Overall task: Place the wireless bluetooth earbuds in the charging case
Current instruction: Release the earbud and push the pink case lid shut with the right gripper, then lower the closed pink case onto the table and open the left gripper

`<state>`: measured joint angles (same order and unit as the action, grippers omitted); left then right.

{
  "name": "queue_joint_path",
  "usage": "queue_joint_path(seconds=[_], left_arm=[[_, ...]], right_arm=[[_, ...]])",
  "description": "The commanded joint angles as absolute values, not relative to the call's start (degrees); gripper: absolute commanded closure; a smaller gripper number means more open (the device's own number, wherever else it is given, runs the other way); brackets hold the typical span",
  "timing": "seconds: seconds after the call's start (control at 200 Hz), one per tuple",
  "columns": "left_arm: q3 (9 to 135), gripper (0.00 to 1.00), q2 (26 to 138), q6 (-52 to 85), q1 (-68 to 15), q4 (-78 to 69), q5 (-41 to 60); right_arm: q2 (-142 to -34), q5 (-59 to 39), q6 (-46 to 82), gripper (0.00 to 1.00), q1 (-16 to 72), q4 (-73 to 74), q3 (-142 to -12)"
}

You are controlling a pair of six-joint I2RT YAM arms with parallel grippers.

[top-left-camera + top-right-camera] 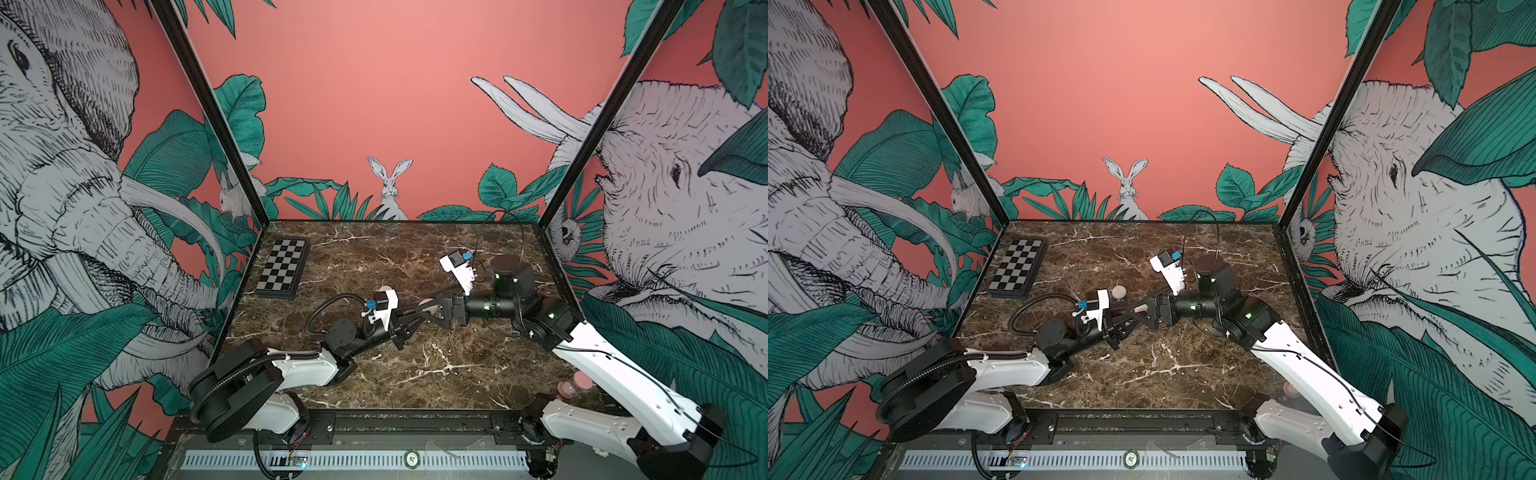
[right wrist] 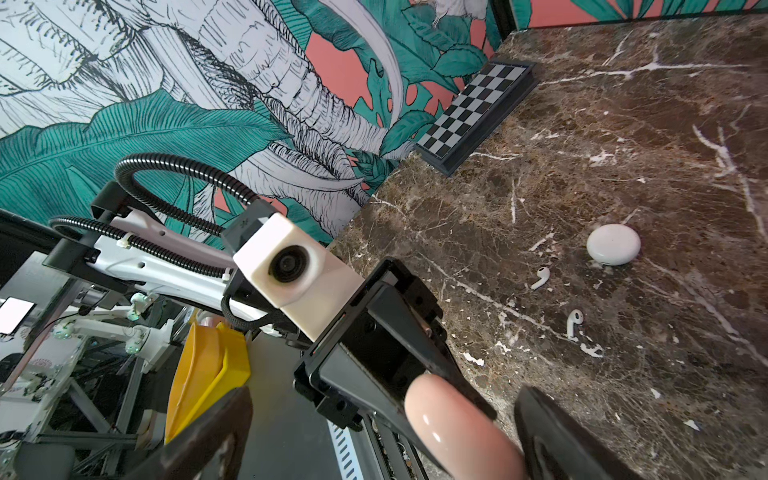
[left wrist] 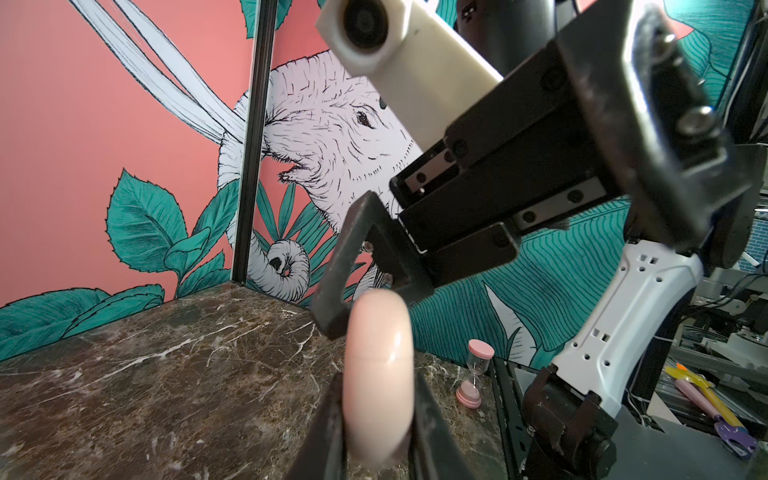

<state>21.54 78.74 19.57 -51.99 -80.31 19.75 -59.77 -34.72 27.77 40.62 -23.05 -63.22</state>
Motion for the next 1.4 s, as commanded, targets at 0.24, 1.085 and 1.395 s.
queue_joint_path(seconds=[0.24,1.085,1.395], left_arm=[[21.73,1.0,75.98,32.21,-51.51,-64.48,4.31],[14.96,1.0,58.28,43.34,-47.25,-8.89,3.77],[14.94,1.0,64.49,43.03,-44.27,-8.61,13.48]], right_arm=[[-58.98,-1.63,24.52,0.02,40.47,-34.03,-71.09],[-67.03,-4.73,28.63,0.02,39.73,-28.5,-64.94],[-68.52,-6.16,28.91,0.02,39.81,-27.28,-64.7]])
